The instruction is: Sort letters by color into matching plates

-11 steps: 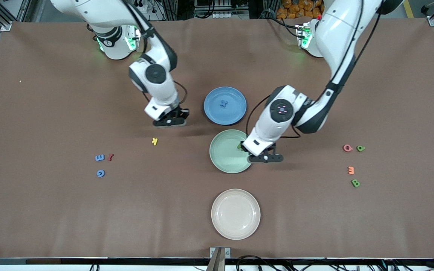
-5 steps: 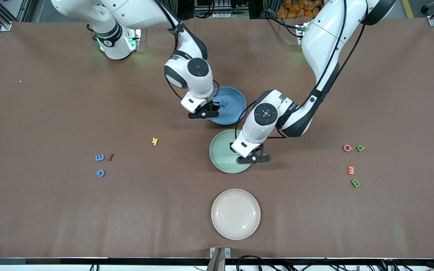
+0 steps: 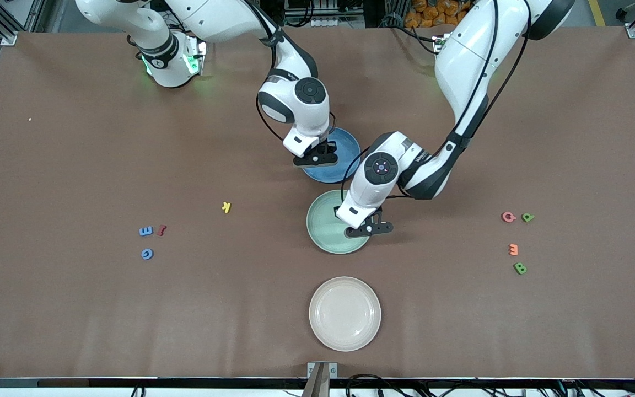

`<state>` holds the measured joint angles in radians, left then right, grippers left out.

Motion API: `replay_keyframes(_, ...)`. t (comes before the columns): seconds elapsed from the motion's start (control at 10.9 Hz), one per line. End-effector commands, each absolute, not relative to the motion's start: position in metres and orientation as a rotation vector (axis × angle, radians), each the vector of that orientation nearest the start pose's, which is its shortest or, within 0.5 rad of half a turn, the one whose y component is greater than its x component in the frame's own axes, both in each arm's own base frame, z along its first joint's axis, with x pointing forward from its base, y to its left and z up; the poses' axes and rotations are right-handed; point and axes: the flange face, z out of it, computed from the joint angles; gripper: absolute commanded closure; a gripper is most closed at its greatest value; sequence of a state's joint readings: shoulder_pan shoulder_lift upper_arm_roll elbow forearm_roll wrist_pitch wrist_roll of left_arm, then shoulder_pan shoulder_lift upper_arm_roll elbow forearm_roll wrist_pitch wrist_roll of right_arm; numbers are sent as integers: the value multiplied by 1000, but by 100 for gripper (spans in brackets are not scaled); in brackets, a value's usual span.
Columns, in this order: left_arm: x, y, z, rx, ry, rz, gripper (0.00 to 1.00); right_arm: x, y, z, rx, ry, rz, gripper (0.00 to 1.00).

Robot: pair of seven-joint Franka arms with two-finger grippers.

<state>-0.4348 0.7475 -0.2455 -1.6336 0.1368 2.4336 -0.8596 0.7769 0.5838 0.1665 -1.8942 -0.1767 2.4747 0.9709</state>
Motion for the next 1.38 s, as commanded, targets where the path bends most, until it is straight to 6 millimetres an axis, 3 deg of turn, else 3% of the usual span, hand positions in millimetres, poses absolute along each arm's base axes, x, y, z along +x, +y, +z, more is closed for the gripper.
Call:
replay_keyframes(0.0,551,-427,199,-3211,-297,-12,16,378,515,199,-3158,7,-31,1)
replay_keyframes(0.09,551,-428,200,-3212,-298,-14,0,376,518,203,-3153,36,-45,0)
replay_keyframes(0.28,555,-427,206,-3218,-304,-27,0,377,518,211,-3147,30,-56,0)
replay_keyframes(0.55,586,-390,234,-3218,-268,-111,0,382,513,231,-3157,10,-68,0)
replay_keyframes(0.64,589,-386,243,-3218,-232,-117,0,387,507,241,-3178,-38,-60,0)
replay_keyframes(0.83,606,-355,261,-3197,-140,-124,0,405,481,256,-3201,-62,-52,0)
replay_keyframes(1.01,620,-326,274,-3182,-58,-113,0,435,437,269,-3205,-99,-55,0)
replay_keyframes(1.29,649,-254,284,-3161,20,-99,0,483,381,279,-3210,-17,-62,0)
